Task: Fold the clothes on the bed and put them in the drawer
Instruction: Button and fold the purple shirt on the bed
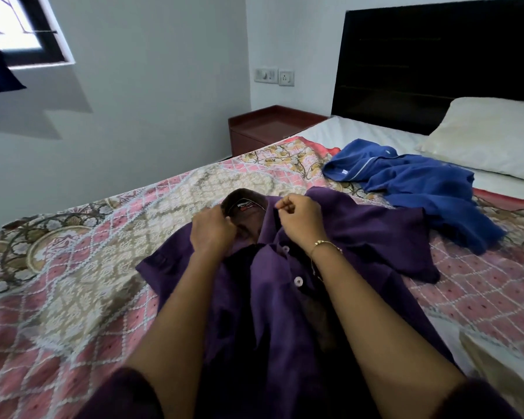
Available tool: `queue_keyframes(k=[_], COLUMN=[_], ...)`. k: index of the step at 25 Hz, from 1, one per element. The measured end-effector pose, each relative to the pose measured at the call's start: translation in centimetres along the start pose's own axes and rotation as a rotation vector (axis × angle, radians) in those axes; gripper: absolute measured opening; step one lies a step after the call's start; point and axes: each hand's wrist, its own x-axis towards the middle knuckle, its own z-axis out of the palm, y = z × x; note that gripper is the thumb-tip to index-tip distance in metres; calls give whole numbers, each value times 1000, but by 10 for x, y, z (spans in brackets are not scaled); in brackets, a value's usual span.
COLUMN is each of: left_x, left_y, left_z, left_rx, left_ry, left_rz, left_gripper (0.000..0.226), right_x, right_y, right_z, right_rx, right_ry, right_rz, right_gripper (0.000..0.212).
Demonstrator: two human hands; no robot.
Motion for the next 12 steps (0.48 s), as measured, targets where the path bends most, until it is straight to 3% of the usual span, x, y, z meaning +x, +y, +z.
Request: queue_keyframes(k=[7,12], left_x=[49,61], left_y=[-44,-46], left_z=[31,6], left_rx=[401,266], left_ry=[-125,-177], left_rz=[-67,-127], left_gripper=[37,22], right_x=[82,83], right_y=[73,67], right_z=[47,30], right_rx=[-505,-660], right_ry=[-340,-431], right_rz=[-165,-146], right_gripper=[31,28])
